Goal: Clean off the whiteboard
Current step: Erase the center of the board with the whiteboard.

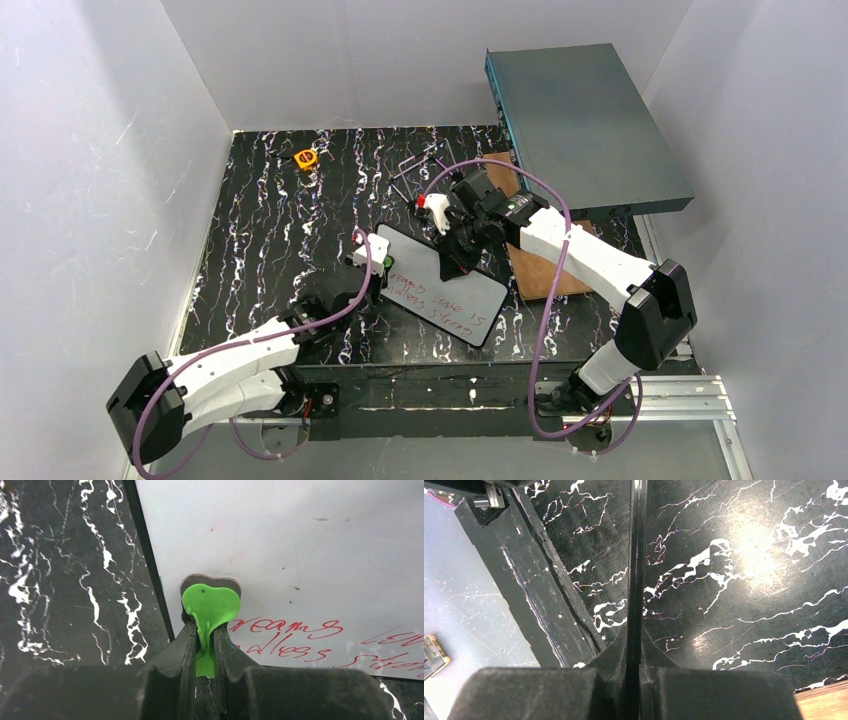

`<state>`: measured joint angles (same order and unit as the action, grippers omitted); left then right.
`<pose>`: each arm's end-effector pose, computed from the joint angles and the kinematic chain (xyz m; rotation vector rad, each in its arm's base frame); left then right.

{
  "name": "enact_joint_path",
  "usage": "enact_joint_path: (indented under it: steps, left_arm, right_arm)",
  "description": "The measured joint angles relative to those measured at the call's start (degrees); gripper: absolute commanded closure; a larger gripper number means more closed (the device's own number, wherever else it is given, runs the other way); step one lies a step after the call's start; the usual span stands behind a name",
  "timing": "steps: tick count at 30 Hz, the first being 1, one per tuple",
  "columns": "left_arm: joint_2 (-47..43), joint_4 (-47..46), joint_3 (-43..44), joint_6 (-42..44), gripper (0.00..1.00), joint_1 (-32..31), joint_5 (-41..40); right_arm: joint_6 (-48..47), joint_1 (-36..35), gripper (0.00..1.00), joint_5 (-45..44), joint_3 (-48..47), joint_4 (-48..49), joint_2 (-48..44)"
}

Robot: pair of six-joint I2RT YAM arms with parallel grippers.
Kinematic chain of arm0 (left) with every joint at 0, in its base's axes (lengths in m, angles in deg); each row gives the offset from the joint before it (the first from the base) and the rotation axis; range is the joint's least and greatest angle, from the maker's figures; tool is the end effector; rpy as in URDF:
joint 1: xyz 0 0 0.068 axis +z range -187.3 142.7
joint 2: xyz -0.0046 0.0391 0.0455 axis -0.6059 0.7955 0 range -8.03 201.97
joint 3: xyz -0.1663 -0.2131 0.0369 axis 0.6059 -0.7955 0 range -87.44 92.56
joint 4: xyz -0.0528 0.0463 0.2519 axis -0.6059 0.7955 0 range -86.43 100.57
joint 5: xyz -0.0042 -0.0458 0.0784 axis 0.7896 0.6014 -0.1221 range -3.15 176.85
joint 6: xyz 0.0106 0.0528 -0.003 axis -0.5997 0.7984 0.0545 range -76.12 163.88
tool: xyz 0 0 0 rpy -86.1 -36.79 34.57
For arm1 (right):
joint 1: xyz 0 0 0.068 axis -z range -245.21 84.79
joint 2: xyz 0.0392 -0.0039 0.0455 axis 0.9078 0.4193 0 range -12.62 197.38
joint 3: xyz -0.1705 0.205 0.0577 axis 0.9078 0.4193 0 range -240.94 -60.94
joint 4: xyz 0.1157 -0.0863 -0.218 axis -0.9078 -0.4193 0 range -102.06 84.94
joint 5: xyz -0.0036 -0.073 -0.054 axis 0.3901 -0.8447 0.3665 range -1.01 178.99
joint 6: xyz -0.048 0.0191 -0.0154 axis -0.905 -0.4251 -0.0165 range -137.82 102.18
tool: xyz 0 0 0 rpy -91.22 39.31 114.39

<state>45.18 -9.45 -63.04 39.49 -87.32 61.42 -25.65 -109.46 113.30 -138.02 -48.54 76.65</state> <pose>0.1452 -0.1493 0.2305 0.4150 1.7790 -0.2614 0.2252 0.2399 0.2965 -1.2946 2.2560 0.7817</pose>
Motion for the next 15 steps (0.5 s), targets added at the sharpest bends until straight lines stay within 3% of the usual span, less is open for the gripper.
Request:
enact_joint_path:
  steps: [15]
  left_arm:
    - [5.2,-1.9,-8.0,-12.7,1.0,0.1,0.2]
  right_arm:
    - [0.0,0.0,0.99,-0.2,0.0,-1.0,0.0]
